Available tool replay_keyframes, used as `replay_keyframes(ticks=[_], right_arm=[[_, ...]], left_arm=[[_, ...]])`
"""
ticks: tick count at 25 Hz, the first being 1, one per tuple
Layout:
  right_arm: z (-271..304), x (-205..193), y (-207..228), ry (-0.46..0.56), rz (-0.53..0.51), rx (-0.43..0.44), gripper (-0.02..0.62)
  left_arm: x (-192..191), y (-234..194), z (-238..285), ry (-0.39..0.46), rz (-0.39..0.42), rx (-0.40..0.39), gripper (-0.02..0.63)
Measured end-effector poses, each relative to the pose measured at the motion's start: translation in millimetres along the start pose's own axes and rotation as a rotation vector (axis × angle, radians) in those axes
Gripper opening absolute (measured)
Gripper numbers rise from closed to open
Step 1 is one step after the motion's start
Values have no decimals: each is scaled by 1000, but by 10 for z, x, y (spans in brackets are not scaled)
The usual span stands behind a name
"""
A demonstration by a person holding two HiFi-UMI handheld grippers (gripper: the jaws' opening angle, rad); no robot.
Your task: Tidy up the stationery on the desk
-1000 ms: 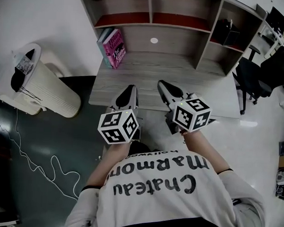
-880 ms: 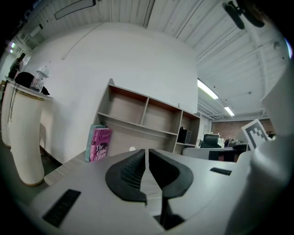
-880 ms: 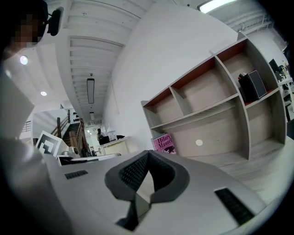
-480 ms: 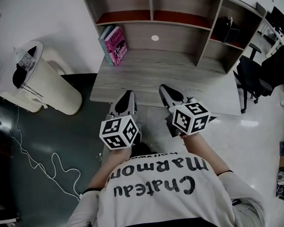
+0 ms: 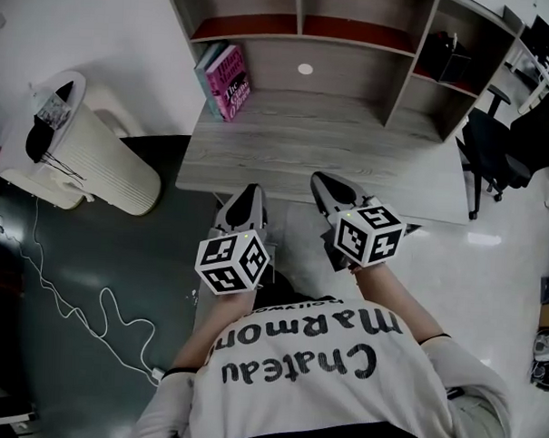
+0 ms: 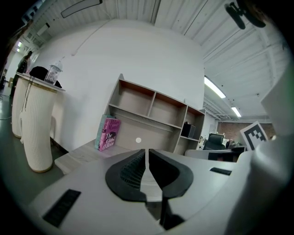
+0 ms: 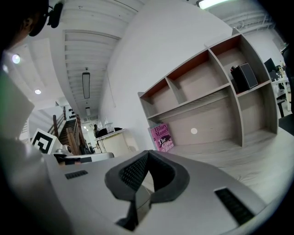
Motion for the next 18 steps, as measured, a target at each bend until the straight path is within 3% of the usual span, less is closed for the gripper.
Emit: replay_keyframes(ticks=[18], right_arm=[[-59, -176, 32, -36, 29, 14, 14]], left_arm=[[-111, -29, -86, -9, -41, 39, 35]])
Point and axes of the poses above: the fingertips, and each gripper's own axes: z forward along the fingers, y to its right, x out of its top, the point moved 3 cm from there along -z, backward along the fingers, and after that the axes turned 1 degree about x, right-handed, at the moved point
